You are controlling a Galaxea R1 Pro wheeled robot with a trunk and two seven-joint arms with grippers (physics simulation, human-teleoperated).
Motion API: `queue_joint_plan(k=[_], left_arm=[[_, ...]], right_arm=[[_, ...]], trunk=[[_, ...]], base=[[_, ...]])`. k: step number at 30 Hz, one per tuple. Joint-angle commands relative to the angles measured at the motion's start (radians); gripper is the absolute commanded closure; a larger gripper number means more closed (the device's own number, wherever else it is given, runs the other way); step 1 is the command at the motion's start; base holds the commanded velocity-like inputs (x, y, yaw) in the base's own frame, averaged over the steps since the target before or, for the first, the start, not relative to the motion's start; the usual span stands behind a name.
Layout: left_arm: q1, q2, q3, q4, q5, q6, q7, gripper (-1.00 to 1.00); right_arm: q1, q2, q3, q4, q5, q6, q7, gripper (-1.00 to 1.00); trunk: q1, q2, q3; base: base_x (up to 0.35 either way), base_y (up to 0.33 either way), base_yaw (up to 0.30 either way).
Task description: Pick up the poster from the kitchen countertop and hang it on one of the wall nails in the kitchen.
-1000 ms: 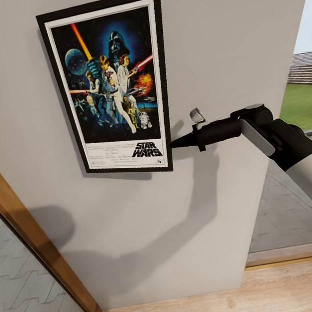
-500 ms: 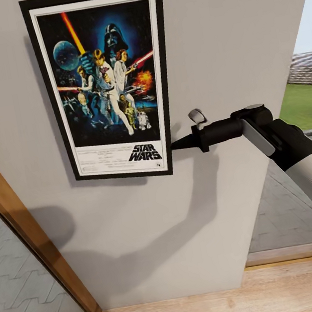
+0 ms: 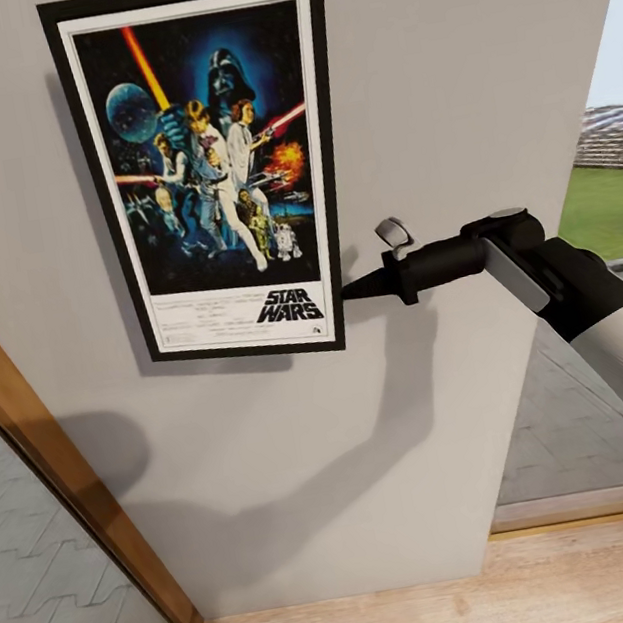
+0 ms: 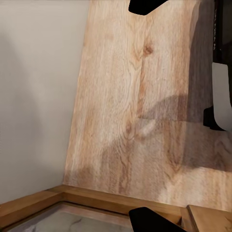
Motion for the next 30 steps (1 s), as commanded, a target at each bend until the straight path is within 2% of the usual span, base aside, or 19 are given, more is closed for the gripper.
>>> queue_joint_plan(k=[1,30], left_arm=[[0.000,0.000,0.002,-0.001,0.001,-0.001,-0.005,-1.00],[0.000,0.000,0.002,0.000,0.001,-0.001,-0.005,-1.00]], right_arm=[[-0.002,-0.001,0.003,0.001,-0.010,0.011,-0.001,1.00],[-0.002,-0.002,0.003,0.008,-0.005,0.010,-0.007,1.00]], trunk=[[0.001,-0.002,-0.002],[0.001,-0.002,-0.002]], base=[[0.000,0.000,0.000],[0.000,0.000,0.000]])
